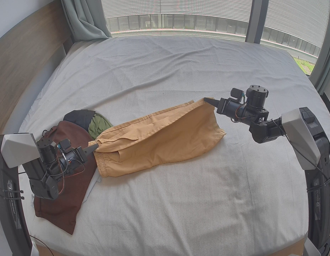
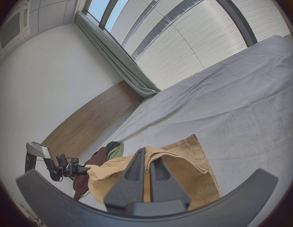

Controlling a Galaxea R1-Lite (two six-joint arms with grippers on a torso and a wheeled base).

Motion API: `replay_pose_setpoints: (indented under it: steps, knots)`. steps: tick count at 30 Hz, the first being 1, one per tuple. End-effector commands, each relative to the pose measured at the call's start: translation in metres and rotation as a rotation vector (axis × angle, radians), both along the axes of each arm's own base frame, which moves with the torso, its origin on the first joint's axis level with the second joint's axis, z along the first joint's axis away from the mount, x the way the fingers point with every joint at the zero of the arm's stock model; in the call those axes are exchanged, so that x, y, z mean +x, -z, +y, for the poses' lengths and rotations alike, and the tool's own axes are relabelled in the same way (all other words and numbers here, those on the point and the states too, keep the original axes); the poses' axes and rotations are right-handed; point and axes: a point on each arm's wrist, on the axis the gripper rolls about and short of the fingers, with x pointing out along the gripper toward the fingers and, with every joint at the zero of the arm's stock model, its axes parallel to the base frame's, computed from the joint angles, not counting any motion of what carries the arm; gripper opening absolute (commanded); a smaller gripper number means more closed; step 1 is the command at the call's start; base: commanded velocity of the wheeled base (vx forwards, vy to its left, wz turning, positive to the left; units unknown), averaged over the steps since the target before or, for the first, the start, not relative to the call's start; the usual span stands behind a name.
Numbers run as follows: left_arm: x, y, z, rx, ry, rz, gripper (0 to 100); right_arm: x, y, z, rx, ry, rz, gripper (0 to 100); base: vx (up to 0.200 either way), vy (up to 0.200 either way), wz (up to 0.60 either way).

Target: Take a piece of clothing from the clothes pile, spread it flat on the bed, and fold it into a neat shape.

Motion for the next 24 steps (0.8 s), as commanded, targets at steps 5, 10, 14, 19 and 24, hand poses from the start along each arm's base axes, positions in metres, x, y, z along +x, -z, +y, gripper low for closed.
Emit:
replay_pose_setpoints:
  steps: [5,10,14,19,24]
  knots:
    - [0.006,0.004,0.003,-0.02,-0.01,0.007,100,0.014,0.008,0.006,0.0,0.01,-0.003,100,0.0,0.0,0.0]
    - [0.012,-0.003,0.007,-0.07,-0.054,0.006,100,0.014,0.006,0.011,0.001,0.02,-0.009,100,0.0,0.0,0.0]
    - [0.013,-0.006,0.006,-0.078,-0.07,0.0,100,0.009,-0.002,0.016,0.002,0.01,-0.013,100,0.0,0.0,0.0]
    - [0.013,-0.006,0.005,-0.077,-0.067,0.0,100,0.003,-0.001,0.019,-0.007,0.002,0.003,100,0.0,0.0,0.0]
    - [0.011,-0.012,0.003,-0.072,-0.06,-0.013,100,-0.012,-0.007,0.024,-0.016,-0.015,0.021,100,0.0,0.0,0.0]
